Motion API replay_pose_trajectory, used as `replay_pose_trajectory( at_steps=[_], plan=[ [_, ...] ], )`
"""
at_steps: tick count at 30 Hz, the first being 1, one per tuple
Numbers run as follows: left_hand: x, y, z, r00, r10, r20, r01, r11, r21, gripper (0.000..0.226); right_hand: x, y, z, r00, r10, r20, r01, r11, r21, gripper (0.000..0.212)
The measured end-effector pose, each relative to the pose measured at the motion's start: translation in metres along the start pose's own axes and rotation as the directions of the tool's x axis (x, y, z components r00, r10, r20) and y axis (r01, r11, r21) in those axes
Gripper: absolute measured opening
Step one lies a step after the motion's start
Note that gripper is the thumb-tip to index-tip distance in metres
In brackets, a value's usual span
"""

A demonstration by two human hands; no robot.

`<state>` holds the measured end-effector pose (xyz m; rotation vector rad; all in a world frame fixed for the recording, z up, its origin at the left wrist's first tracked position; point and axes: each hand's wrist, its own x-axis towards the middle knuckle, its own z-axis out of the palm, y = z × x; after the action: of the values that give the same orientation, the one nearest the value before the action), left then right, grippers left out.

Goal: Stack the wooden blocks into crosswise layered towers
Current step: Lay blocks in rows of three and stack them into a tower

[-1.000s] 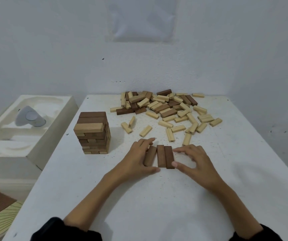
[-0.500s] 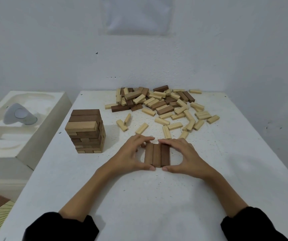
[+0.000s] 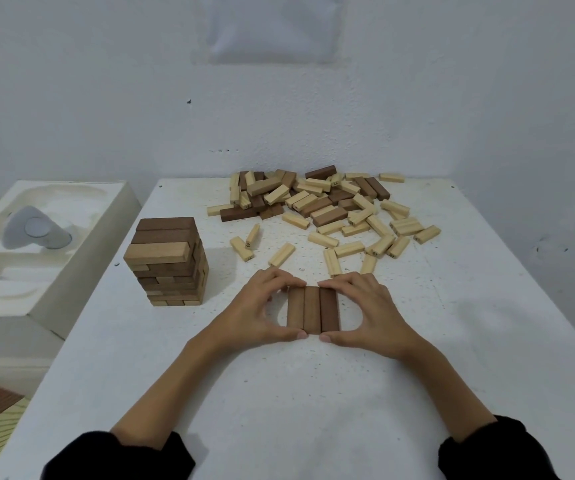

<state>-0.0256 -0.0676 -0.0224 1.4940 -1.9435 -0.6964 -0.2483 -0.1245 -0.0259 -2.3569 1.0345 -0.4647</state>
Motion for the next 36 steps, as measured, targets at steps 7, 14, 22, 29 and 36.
replay_pose_trajectory(
  at_steps=[7,14,22,29,36],
  plan=[
    [-0.0016,-0.0009,0.0017,1.000,0.015,0.013,-0.016,0.999,0.028,0.071,-0.0004,0.0006,0.0011,1.000,-0.003,-0.007,0.004,0.999,0.038,0.083],
    [-0.0021,0.0022,0.0008,1.000,0.015,0.017,-0.016,0.999,0.030,0.080,-0.0005,-0.0006,0.0010,1.000,0.015,0.003,-0.016,0.999,0.051,0.083],
    [-0.0020,0.0004,-0.0023,1.000,0.010,0.013,-0.012,0.988,0.152,0.078,-0.0007,-0.0024,-0.0008,0.999,0.018,0.026,-0.019,1.000,0.018,0.084],
    [-0.0019,-0.0007,0.0007,1.000,0.011,-0.004,-0.010,0.995,0.097,0.072,-0.0023,-0.0040,0.0036,1.000,0.000,-0.030,0.000,1.000,0.008,0.083],
    [-0.0024,0.0000,-0.0030,1.000,0.005,0.006,-0.006,0.988,0.156,0.075,-0.0018,-0.0051,0.0020,1.000,-0.001,0.000,0.001,1.000,0.004,0.088]
  ],
)
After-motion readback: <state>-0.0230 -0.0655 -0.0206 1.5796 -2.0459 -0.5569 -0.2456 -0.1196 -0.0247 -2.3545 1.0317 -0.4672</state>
